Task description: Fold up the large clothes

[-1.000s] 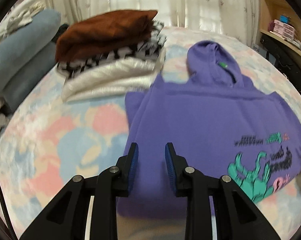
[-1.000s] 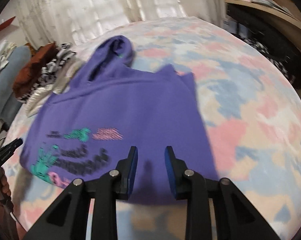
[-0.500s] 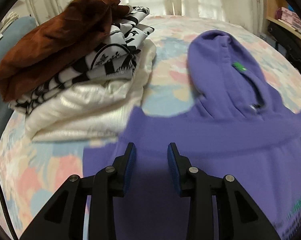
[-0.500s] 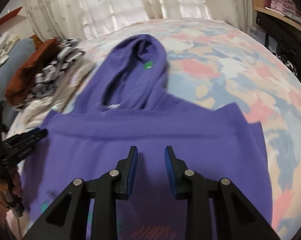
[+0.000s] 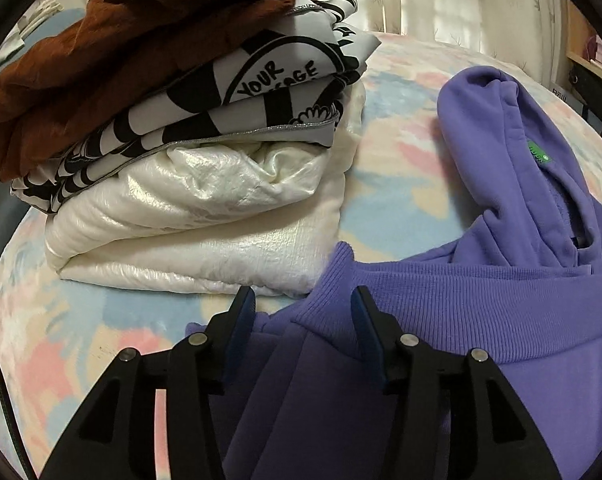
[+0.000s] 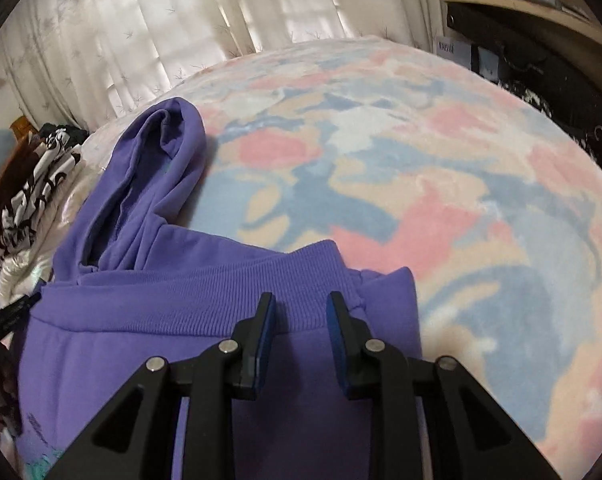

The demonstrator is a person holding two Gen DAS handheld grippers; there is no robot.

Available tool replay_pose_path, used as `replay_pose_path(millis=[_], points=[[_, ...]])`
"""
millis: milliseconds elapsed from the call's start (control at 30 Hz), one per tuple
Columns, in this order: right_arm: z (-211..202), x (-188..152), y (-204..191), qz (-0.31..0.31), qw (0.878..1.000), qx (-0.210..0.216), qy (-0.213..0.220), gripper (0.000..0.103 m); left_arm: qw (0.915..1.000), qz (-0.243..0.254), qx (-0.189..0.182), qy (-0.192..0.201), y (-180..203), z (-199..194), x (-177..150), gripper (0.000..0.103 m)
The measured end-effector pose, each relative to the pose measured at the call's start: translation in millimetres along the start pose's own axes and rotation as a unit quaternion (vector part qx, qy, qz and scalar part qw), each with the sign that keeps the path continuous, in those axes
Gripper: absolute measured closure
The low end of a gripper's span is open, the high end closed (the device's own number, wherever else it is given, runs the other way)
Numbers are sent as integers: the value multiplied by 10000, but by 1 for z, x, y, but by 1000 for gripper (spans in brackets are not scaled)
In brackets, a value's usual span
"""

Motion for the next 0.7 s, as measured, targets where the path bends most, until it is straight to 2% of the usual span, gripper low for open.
replay_pose_path(millis=[233, 367, 400, 433, 500, 700], points=[[0, 1, 5, 170, 9995, 274, 46, 76, 10000, -17, 6, 7, -2, -1, -3, 53], [0, 3, 1, 165, 9995, 217, -135, 75, 9998, 67, 194, -15, -3, -15, -7, 46], [-3, 3, -1, 193, 9994, 188, -221, 73, 9996, 139, 249, -10, -1, -21, -8, 45], [-5, 3, -2, 234, 9991, 209, -300, 68, 9995, 195, 266, -6, 0, -26, -10, 43], [-13, -2, -6, 327, 9979, 306, -463, 62, 9994, 312, 156, -3, 5, -40, -15, 42], [-46, -23, -23, 140, 9964, 376, -742, 61, 9972, 684, -279, -138, 21, -84, -37, 37]])
Point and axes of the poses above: each gripper's, at about its wrist camera, not at the fingertips, and z roughly the way its jaws point, y to its right, x to its top, the point moved 4 cm from there along z, roughly the way its jaws point, and after that the axes turned 4 degrees about -y, right-handed, at the moved point
